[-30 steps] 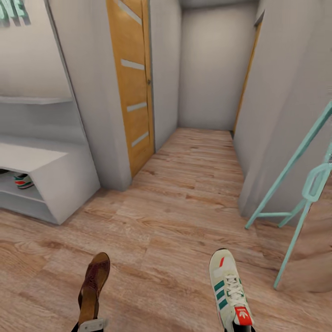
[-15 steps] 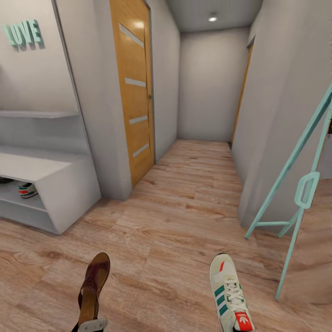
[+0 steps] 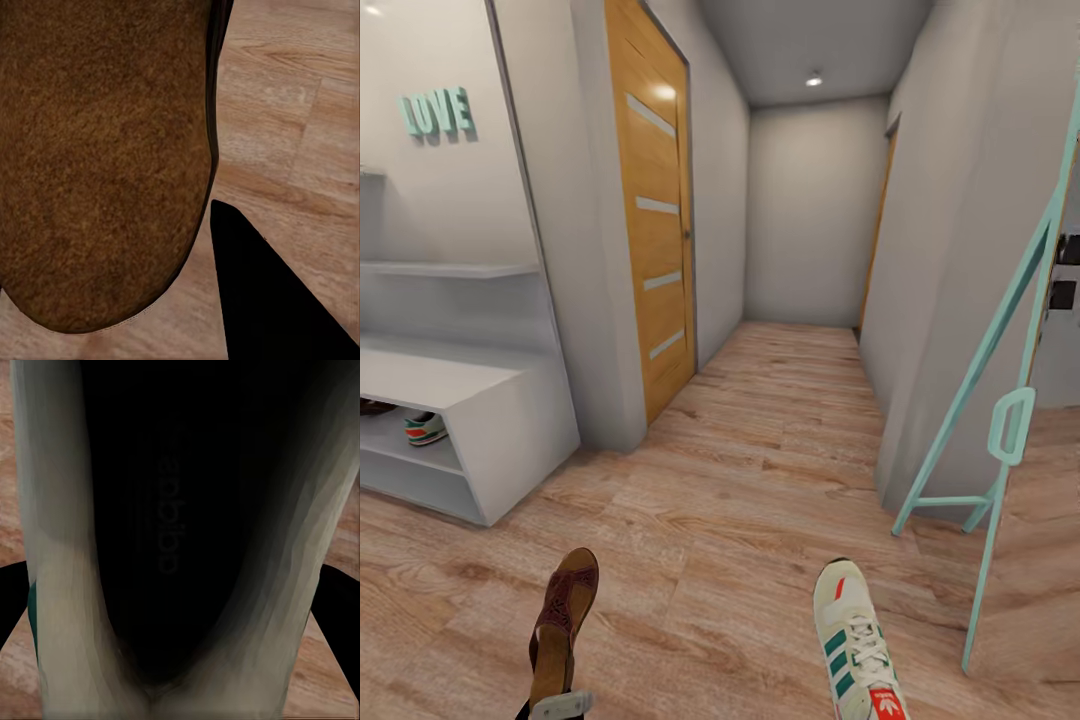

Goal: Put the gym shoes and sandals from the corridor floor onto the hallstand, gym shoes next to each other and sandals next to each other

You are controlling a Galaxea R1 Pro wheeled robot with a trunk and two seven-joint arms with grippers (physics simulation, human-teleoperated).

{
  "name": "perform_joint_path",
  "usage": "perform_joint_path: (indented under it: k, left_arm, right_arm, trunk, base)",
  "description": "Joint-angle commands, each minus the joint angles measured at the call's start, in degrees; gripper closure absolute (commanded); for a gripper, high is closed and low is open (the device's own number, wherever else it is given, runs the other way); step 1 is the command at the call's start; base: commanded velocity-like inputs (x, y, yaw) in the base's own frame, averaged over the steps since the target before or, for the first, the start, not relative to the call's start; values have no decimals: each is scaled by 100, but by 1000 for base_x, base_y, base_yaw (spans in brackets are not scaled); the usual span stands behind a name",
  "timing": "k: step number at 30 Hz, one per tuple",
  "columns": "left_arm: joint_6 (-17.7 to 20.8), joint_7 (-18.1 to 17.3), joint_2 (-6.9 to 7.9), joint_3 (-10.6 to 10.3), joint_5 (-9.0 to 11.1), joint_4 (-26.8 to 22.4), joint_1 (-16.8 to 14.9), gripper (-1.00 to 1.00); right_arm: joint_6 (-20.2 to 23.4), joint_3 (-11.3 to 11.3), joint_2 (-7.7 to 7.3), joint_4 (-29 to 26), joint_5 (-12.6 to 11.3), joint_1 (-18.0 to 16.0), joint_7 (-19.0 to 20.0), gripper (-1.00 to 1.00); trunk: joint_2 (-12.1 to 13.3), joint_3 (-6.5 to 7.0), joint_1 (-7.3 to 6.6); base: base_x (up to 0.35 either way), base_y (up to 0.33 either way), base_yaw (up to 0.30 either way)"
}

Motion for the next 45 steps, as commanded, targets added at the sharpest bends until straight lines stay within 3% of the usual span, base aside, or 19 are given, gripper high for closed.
perform_joint_path:
  k: [1, 10, 34, 45]
  left_arm:
    - [-7, 25, -5, 20, -69, 2, -2, 100]
    - [-7, 27, -5, 20, -66, -3, -2, 100]
    - [-9, 28, -5, 20, -66, -3, -2, 100]
    - [-16, 28, -14, 20, -66, -6, 6, 100]
  right_arm:
    - [-4, -12, 1, -2, 60, 1, -24, 100]
    - [4, -22, -8, 16, 42, 1, -11, 100]
    - [5, -17, 5, 23, 32, 1, -16, 100]
    - [5, -17, 1, 21, 32, 1, -16, 100]
  trunk:
    - [0, 18, -3]
    - [13, 218, -27]
    - [975, 488, -554]
    - [975, 388, -554]
  base:
    - [0, 0, 0]
    - [0, 0, 0]
    - [0, 0, 0]
    - [0, 0, 0]
